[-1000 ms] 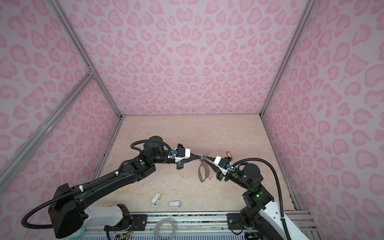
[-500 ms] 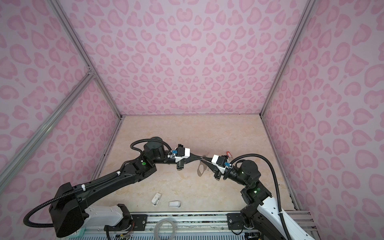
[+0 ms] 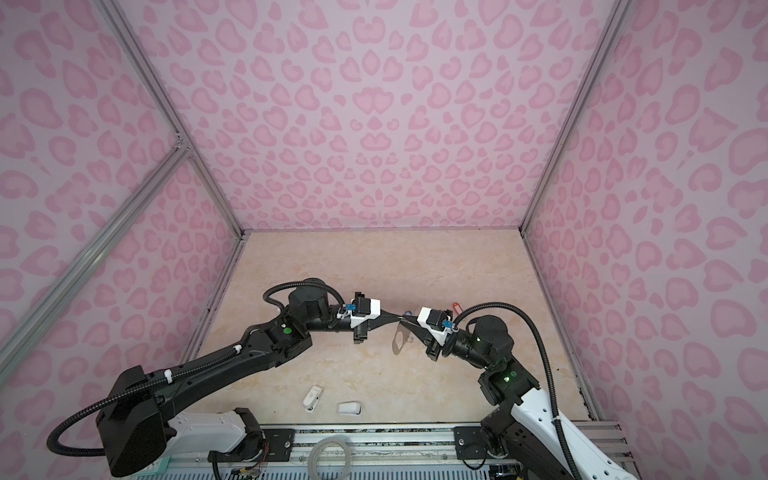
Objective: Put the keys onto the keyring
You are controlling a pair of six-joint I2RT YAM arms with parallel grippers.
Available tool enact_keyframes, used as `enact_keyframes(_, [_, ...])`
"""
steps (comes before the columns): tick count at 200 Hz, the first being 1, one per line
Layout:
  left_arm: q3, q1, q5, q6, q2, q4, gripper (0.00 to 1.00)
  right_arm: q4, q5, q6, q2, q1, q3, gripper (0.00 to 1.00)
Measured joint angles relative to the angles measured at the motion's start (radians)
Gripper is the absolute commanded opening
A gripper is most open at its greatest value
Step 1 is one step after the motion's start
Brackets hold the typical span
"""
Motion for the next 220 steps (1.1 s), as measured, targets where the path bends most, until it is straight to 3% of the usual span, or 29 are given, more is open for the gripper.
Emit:
enact_keyframes(61, [-0.002,0.000,0.021,-0.003,-0.006,0.012,0.03,0.013,-0.004,0.007,-0.004,-0.004,0.000,0.11])
enact_keyframes(118, [-0.003,0.000,0.042,-0.002,-0.006,0.018,0.03,0.050,-0.023,0.029,-0.010,-0.005,0.001,0.15])
enact_keyframes(220, [-0.005,0.008,0.027,0.006,-0.041,0.016,0.03,-0.039,-0.030,-0.008,-0.024,-0.004,0.012,0.16])
